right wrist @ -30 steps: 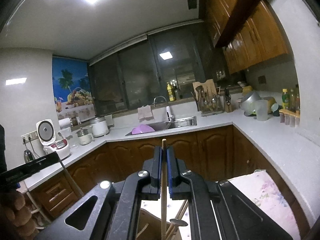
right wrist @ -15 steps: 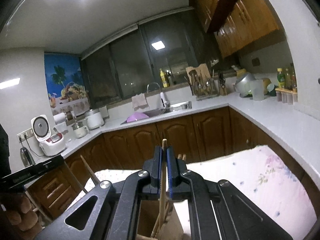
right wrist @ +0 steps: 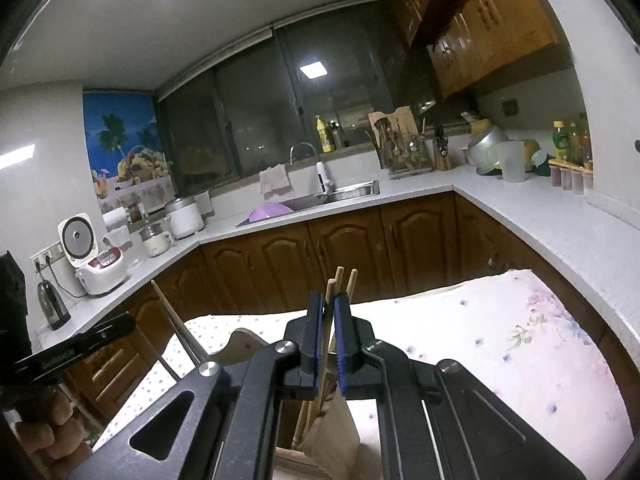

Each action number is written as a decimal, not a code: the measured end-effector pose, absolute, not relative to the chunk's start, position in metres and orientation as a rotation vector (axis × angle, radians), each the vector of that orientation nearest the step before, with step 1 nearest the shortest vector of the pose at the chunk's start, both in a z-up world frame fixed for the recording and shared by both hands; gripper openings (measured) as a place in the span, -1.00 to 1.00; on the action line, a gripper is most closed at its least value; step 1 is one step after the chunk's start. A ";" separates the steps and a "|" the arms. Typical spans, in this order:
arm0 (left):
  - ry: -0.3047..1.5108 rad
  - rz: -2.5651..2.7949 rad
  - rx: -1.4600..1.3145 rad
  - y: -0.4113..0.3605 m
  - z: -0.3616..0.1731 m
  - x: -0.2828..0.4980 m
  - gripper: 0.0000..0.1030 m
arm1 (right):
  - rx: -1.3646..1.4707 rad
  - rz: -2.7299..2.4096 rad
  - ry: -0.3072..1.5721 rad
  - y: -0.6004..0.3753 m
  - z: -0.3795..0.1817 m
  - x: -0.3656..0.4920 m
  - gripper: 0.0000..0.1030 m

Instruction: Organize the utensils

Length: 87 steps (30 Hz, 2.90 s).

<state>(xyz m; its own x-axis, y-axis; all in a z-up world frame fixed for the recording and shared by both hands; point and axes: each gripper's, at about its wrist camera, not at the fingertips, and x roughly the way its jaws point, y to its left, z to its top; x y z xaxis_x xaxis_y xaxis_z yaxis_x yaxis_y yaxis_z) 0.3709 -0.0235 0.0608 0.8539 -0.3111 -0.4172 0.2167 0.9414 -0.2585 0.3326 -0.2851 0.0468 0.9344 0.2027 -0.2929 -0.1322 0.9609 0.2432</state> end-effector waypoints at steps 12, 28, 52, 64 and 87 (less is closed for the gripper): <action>0.488 -0.267 -0.192 -0.027 0.063 0.374 -0.94 | 0.198 0.178 0.349 -0.280 0.049 0.336 -0.89; 0.501 -0.247 -0.180 -0.021 0.059 0.373 -0.68 | 0.204 0.170 0.356 -0.283 0.047 0.335 -0.71; 0.475 -0.152 -0.176 -0.007 0.056 0.347 0.89 | 0.239 0.164 0.348 -0.293 0.048 0.317 0.58; 0.473 -0.149 -0.165 0.003 0.057 0.301 1.00 | 0.225 0.199 0.341 -0.284 0.054 0.276 0.65; 0.466 -0.186 -0.150 0.005 0.050 0.124 1.00 | 0.189 0.217 0.290 -0.273 0.036 0.108 0.91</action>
